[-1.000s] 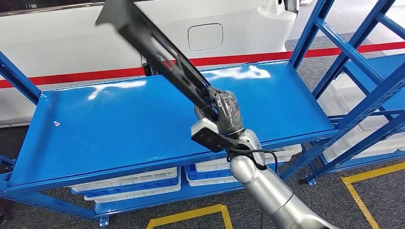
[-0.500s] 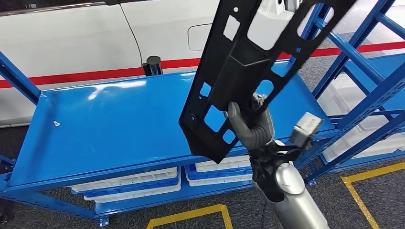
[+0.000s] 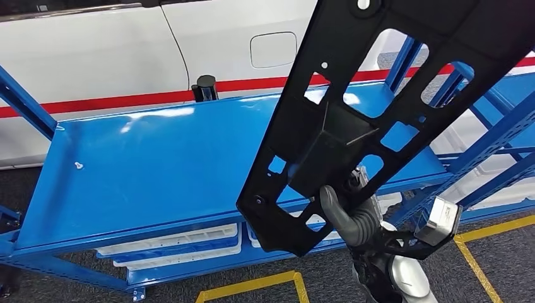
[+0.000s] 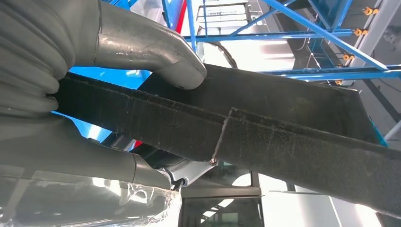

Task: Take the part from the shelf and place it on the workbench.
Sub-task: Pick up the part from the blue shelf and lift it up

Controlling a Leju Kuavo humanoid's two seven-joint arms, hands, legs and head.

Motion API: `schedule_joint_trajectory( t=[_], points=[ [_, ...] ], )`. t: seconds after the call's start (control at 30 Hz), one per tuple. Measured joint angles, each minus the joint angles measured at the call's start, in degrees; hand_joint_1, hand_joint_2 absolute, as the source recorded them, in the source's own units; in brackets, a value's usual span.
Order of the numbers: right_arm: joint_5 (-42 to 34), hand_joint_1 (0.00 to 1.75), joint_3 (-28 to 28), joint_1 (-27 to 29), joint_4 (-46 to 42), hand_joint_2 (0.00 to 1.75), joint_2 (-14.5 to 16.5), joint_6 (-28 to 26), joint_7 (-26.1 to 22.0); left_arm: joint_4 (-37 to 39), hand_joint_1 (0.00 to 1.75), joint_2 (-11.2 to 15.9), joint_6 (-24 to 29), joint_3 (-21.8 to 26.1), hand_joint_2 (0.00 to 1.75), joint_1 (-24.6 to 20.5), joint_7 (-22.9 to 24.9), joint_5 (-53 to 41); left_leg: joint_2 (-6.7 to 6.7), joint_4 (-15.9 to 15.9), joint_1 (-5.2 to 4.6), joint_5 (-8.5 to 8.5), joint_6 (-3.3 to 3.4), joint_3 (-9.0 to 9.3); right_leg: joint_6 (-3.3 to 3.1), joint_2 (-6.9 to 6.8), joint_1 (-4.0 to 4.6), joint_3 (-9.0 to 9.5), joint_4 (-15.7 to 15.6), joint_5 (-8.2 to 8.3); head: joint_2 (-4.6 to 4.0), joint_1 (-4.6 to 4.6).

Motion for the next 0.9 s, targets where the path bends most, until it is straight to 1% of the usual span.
schedule_joint_trajectory(
  t=[0.03,0.07,0.1,0.13,0.17,0.2,0.23,0.27,0.3,0.33,0.37,0.43,0.47,0.5,0.53,0.57,0.6,0.63,0.67,0.7,0.73,0.77,0.8,0.83,0.87,0.9],
  points=[
    [0.1,1.75,-0.3,0.4,-0.1,1.75,-0.1,0.2,0.0,0.0,0.00,0.0,0.0,0.0,1.75,0.0,0.1,0.0,0.10,-0.2,0.10,0.15,0.18,0.09,-0.34,-0.03,-0.03,-1.39,3.3,-1.79,0.00,0.10],
    [0.1,1.75,-0.5,0.8,-0.1,1.75,-0.2,0.4,0.0,0.0,0.00,0.0,0.0,0.0,1.75,0.0,0.1,0.0,0.13,-0.3,0.10,0.21,0.26,0.03,-0.61,-0.03,0.00,-3.05,7.3,-3.65,0.00,0.21],
    [0.2,1.75,-0.6,1.2,-0.1,1.75,-0.3,0.4,0.0,0.0,0.00,0.0,0.0,0.0,1.75,0.0,0.1,0.1,0.15,-0.3,0.08,0.25,0.22,-0.06,-0.65,-0.03,-0.02,-4.53,10.9,-5.06,0.00,0.28],
    [0.2,1.75,-0.8,1.6,-0.1,1.75,-0.4,0.4,0.0,0.0,0.00,0.0,0.0,0.1,1.75,0.0,0.1,0.1,0.16,-0.3,0.08,0.32,0.13,-0.16,-0.41,-0.04,-0.09,-5.24,13.0,-5.69,0.00,0.28],
    [0.2,1.75,-0.9,1.9,-0.1,1.75,-0.5,0.4,0.0,0.0,0.00,0.0,0.0,0.1,1.75,0.0,0.1,0.1,0.16,-0.2,0.12,0.42,0.00,-0.27,0.06,-0.06,-0.19,-4.85,12.9,-5.38,0.00,0.29],
    [0.2,1.75,-1.0,2.1,-0.1,1.75,-0.5,0.4,0.0,0.0,0.00,-0.1,0.0,0.1,1.75,0.0,0.1,0.1,0.14,-0.2,0.21,0.53,-0.18,-0.36,0.68,-0.10,-0.34,-3.26,10.3,-4.24,0.00,0.30],
    [0.2,1.75,-1.2,2.2,-0.1,1.75,-0.6,0.4,0.1,0.0,0.00,-0.1,0.0,0.1,1.75,0.0,0.1,0.1,0.10,-0.1,0.26,0.64,-0.45,-0.45,1.33,-0.19,-0.57,-0.69,5.9,-2.74,0.00,0.31],
    [0.2,1.75,-1.3,2.2,-0.1,1.75,-0.6,0.4,0.1,0.0,0.00,-0.1,0.0,0.1,1.75,0.0,0.1,0.1,0.03,0.1,0.24,0.73,-0.78,-0.59,1.67,-0.23,-0.65,1.76,1.9,-1.50,0.00,0.36],
    [0.2,1.75,-1.4,2.2,-0.2,1.75,-0.6,0.5,0.1,0.0,0.00,-0.1,0.0,0.1,1.75,0.0,0.1,0.1,-0.03,0.3,0.16,0.83,-1.14,-0.69,1.73,-0.17,-0.63,3.42,-0.9,-0.51,0.00,0.38],
    [0.3,1.75,-1.5,2.3,-0.2,1.75,-0.6,0.5,0.1,0.1,0.00,0.0,0.0,0.1,1.75,0.0,0.1,0.1,-0.11,0.5,0.01,0.93,-1.50,-0.80,1.55,-0.08,-0.58,4.23,-2.3,-0.10,0.00,0.42],
    [0.3,1.75,-1.5,2.3,-0.3,1.75,-0.6,0.7,0.1,0.1,0.00,0.1,0.0,0.2,1.75,0.0,0.1,0.1,-0.19,0.7,-0.10,1.09,-1.82,-0.94,1.21,0.09,-0.45,4.10,-2.2,-0.02,0.00,0.39],
    [0.6,1.75,-1.6,2.4,-0.3,1.75,-0.6,1.2,0.2,0.2,0.00,0.1,0.1,0.2,1.75,0.0,0.1,0.1,-0.29,1.0,0.02,1.17,-2.40,-1.37,0.39,0.19,-0.69,3.30,-2.1,0.25,0.00,0.25],
    [0.8,1.75,-1.6,2.5,-0.3,1.75,-0.6,1.6,0.3,0.2,0.00,0.1,0.2,0.1,1.75,0.0,0.1,0.1,-0.24,1.7,0.18,0.34,-2.67,-1.84,-0.14,0.16,-0.81,2.89,-2.0,0.56,0.00,0.15],
    [1.1,1.75,-1.6,2.5,-0.4,1.75,-0.5,2.0,0.5,0.3,0.00,0.0,0.2,0.1,1.75,0.1,0.1,0.1,-0.16,3.3,0.33,-1.38,-2.90,-2.59,-0.80,0.09,-0.90,2.43,-2.1,0.98,0.00,0.07],
    [1.3,1.75,-1.6,2.6,-0.4,1.75,-0.5,2.3,0.6,0.3,0.00,0.0,0.2,0.1,1.75,0.1,0.1,0.1,-0.07,6.2,0.43,-3.93,-3.09,-3.67,-1.40,0.01,-0.84,2.00,-2.1,1.39,0.00,0.00],
    [1.5,1.75,-1.7,2.7,-0.4,1.75,-0.4,2.6,0.7,0.3,0.00,0.0,0.1,0.1,1.75,0.1,0.0,0.1,-0.01,10.0,0.44,-6.72,-3.22,-4.90,-1.83,-0.07,-0.66,1.45,-2.0,1.78,0.00,-0.05],
    [1.7,1.75,-1.7,2.8,-0.4,1.75,-0.3,2.9,0.7,0.3,0.00,0.0,-0.1,0.1,1.75,0.1,0.0,0.1,-0.01,13.9,0.45,-8.94,-3.33,-5.98,-2.11,-0.16,-0.48,0.94,-2.0,2.15,0.00,-0.07],
    [1.9,1.75,-1.7,3.0,-0.4,1.75,-0.3,3.2,0.8,0.3,0.00,0.0,-0.3,0.1,1.75,0.1,0.0,0.1,0.00,16.7,0.46,-10.12,-3.37,-6.44,-2.22,-0.24,-0.31,0.49,-2.0,2.49,0.00,-0.07],
    [2.2,1.75,-1.6,3.2,-0.4,1.75,-0.3,3.4,0.9,0.3,0.00,0.0,-0.6,0.1,1.75,0.1,0.0,0.1,0.00,17.6,0.47,-10.21,-3.34,-6.03,-2.20,-0.31,-0.20,0.10,-1.9,2.79,0.00,-0.06],
    [2.6,1.75,-1.6,3.3,-0.5,1.75,-0.3,3.6,1.0,0.3,0.00,0.0,-0.8,0.1,1.75,0.1,-0.1,0.1,0.00,16.2,0.47,-9.29,-3.22,-4.42,-2.10,-0.34,-0.13,-0.21,-1.9,3.05,0.00,-0.06],
    [2.9,1.75,-1.6,3.4,-0.5,1.75,-0.3,3.8,1.1,0.3,0.00,0.1,-0.9,0.1,1.75,0.1,-0.1,0.1,0.00,12.7,0.47,-7.87,-3.03,-1.70,-1.93,-0.35,-0.10,-0.43,-1.9,3.28,0.00,-0.07],
    [3.3,1.75,-1.6,3.5,-0.6,1.75,-0.2,4.0,1.2,0.3,0.00,0.2,-0.9,0.1,1.75,0.0,-0.1,0.1,-0.04,8.2,0.45,-6.83,-2.80,1.35,-1.70,-0.34,-0.05,-0.59,-1.8,3.50,0.00,-0.08],
    [3.6,1.75,-1.6,3.6,-0.7,1.75,-0.1,4.2,1.3,0.3,0.00,0.2,-0.9,0.1,1.75,0.0,-0.1,0.1,-0.10,4.3,0.34,-6.00,-2.57,3.96,-1.38,-0.36,0.08,-0.73,-1.8,3.73,0.00,-0.04],
    [3.9,1.75,-1.6,3.6,-0.8,1.75,0.0,4.5,1.4,0.3,0.00,0.3,-0.9,0.1,1.75,-0.1,-0.2,0.1,-0.17,1.6,0.18,-5.65,-2.35,5.57,-0.98,-0.39,0.19,-0.81,-1.8,3.99,0.00,-0.01],
    [4.1,1.75,-1.5,3.6,-0.9,1.75,0.0,4.8,1.5,0.3,0.00,0.3,-0.9,0.1,1.75,-0.1,-0.2,0.1,-0.24,0.6,-0.03,-5.65,-2.16,6.09,-0.56,-0.42,0.26,-0.91,-1.8,4.27,0.00,0.00],
    [4.4,1.75,-1.5,3.7,-1.0,1.75,0.0,5.0,1.6,0.3,0.00,0.3,-0.9,0.1,1.75,-0.1,-0.2,0.1,-0.26,0.6,-0.25,-5.38,-1.89,5.91,-0.07,-0.45,0.29,-0.98,-1.8,4.60,0.00,0.05]
  ],
)
